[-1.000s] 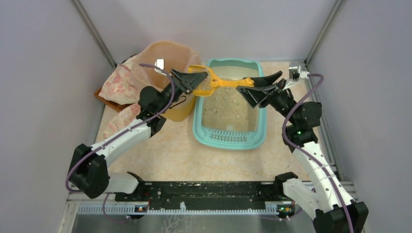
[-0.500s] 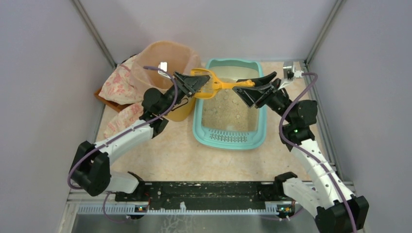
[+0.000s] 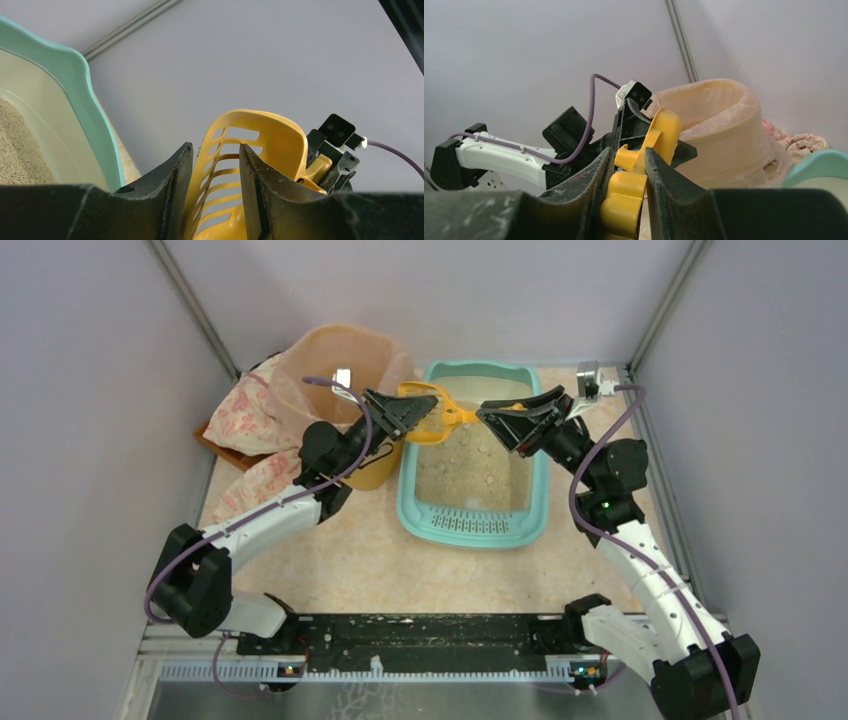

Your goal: Clean the litter box

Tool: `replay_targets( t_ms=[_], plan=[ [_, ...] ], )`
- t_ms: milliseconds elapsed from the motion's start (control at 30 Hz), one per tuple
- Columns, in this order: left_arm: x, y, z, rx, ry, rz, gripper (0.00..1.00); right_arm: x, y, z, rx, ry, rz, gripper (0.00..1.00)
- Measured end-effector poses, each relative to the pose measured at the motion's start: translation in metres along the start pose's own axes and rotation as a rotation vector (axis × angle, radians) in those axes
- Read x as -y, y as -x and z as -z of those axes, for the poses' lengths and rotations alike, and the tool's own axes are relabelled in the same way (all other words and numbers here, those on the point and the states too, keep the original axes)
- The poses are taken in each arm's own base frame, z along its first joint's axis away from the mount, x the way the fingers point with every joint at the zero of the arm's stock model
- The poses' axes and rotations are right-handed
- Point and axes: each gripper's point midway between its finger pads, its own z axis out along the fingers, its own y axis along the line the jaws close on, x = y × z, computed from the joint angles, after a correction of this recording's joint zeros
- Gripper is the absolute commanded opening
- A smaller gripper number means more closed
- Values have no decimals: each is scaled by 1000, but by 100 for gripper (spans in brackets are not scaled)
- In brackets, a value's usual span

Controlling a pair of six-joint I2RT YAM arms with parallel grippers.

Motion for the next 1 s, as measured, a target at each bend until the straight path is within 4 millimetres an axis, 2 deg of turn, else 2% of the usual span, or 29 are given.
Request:
replay_targets(
  t_ms=[133, 267, 333, 400, 433, 600, 800, 1000],
  plan=[
    [0, 1, 0, 3, 0, -1, 0, 2, 0, 0, 3, -6, 9, 20],
    [1, 1, 0, 8, -2, -1, 0, 6, 0, 0, 6, -27, 14, 25],
    [1, 2, 0, 9, -1, -1, 0, 7, 0, 0, 4, -30, 13, 18],
    [1, 2, 0, 9, -1, -1, 0, 8, -1, 0, 4, -33, 16, 15],
    [1, 2, 0, 9, -2, -1, 0, 8, 0, 0, 5, -37, 18, 16],
    [1, 2, 0, 9, -2, -1, 0, 10, -1, 0, 3, -41, 21, 31],
    [2, 2, -1, 8, -5, 4, 0, 10, -7, 1, -20, -40, 12, 33],
    [5, 2, -2, 6, -19, 7, 0, 10, -7, 1, -23, -41, 12, 11]
  ],
)
